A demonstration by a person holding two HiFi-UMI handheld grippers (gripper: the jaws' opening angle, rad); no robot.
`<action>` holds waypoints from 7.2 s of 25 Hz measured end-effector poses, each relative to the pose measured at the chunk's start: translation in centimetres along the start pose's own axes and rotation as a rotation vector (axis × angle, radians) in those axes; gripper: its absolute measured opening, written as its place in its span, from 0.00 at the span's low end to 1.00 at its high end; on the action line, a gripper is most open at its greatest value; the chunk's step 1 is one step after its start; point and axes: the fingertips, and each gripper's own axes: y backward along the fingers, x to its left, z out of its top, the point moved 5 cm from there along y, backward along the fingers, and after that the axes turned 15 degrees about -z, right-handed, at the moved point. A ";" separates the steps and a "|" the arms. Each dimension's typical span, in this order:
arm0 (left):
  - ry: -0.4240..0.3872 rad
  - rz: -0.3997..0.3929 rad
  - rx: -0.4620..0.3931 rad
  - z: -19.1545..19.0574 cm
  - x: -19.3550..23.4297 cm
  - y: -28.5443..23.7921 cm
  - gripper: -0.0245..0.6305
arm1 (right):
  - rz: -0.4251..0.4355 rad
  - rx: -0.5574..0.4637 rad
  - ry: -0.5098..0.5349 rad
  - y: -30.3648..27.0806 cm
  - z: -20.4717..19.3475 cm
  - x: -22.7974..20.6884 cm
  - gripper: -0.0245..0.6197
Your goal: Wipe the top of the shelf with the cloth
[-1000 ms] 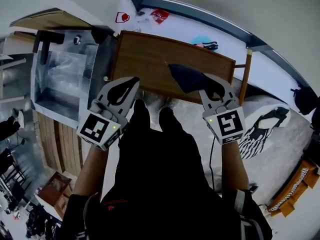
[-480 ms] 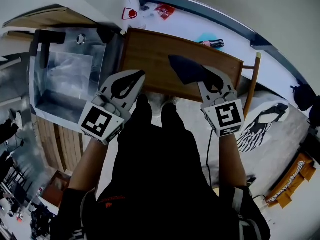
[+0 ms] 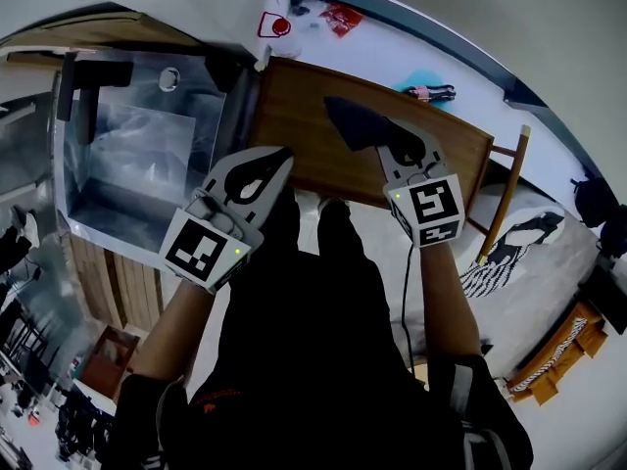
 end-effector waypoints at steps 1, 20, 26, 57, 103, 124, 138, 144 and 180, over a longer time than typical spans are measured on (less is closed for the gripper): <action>0.008 0.002 -0.001 -0.2 0.4 0.1 0.07 | 0.007 0.008 0.004 -0.8 0.0 0.3 0.10; 0.102 0.014 0.007 -3.1 4.5 1.6 0.07 | 0.024 0.060 0.152 -14.3 -1.0 5.5 0.10; 0.112 0.017 0.013 -3.9 4.8 2.5 0.07 | -0.018 0.085 0.326 -17.2 -2.2 7.2 0.10; 0.132 -0.022 0.057 -6.5 3.2 1.6 0.07 | -0.022 0.193 0.469 -20.3 -7.3 10.3 0.10; 0.045 -0.194 0.146 -5.6 -6.7 -12.7 0.07 | -0.206 0.352 0.345 -9.3 -19.8 -8.2 0.10; 0.031 -0.251 0.173 -5.8 -9.7 -18.1 0.07 | -0.320 0.444 0.296 -4.8 -25.1 -16.8 0.10; 0.024 -0.277 0.178 -5.5 -10.8 -20.0 0.07 | -0.396 0.519 0.263 -2.0 -28.1 -20.9 0.10; 0.019 -0.274 0.161 -5.1 -10.6 -18.9 0.07 | -0.413 0.512 0.256 -1.2 -27.0 -20.7 0.10; 0.092 0.005 0.015 -7.0 -1.9 5.5 0.07 | -0.058 0.173 0.483 -12.8 -6.9 12.2 0.10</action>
